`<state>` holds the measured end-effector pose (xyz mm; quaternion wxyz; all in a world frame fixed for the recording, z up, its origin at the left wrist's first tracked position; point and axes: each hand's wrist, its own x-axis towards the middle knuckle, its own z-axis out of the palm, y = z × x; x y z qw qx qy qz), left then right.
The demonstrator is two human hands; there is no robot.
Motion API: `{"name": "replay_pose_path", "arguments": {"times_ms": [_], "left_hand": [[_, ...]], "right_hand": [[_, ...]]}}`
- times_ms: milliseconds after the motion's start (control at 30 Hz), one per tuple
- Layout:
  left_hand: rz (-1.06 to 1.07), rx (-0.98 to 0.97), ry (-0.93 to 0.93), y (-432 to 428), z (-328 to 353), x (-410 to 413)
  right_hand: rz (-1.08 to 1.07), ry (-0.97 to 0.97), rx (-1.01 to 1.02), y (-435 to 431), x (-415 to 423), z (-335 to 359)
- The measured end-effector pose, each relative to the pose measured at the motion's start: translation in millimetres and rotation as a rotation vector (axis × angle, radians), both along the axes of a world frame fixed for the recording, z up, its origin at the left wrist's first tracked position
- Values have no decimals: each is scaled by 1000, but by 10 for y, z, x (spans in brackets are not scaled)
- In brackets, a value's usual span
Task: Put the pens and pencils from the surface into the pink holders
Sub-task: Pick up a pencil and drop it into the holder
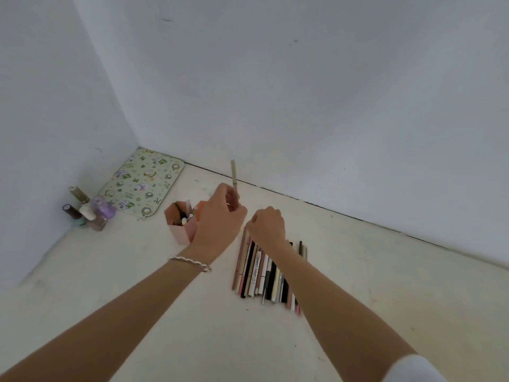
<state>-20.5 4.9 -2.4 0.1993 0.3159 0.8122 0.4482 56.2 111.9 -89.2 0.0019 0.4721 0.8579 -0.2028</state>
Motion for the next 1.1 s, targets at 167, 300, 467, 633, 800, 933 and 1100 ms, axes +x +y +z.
{"name": "replay_pose_path", "arguments": {"times_ms": [167,300,467,633,800,933,1100], "left_hand": [[15,83,-150,-81,180,-57],[68,183,-133,-124,205,-119],[171,328,-66,-334,324,-671],[230,282,142,-636,187,-1123],[150,157,234,-801,-173,-1089],[69,111,431,-906,-361,-986],[222,237,349,-1000,-225,-1070]], "right_hand": [[67,-165,108,-93,-141,-308],[27,-100,65,-124,-160,-344],[-296,424,-275,94,-260,134],[-369,970,-261,232,-336,854],[-233,1202,-78,-40,-435,1258],[-145,1251,-21,-275,-493,1298],[-50,1202,4,-541,-614,1147]]}}
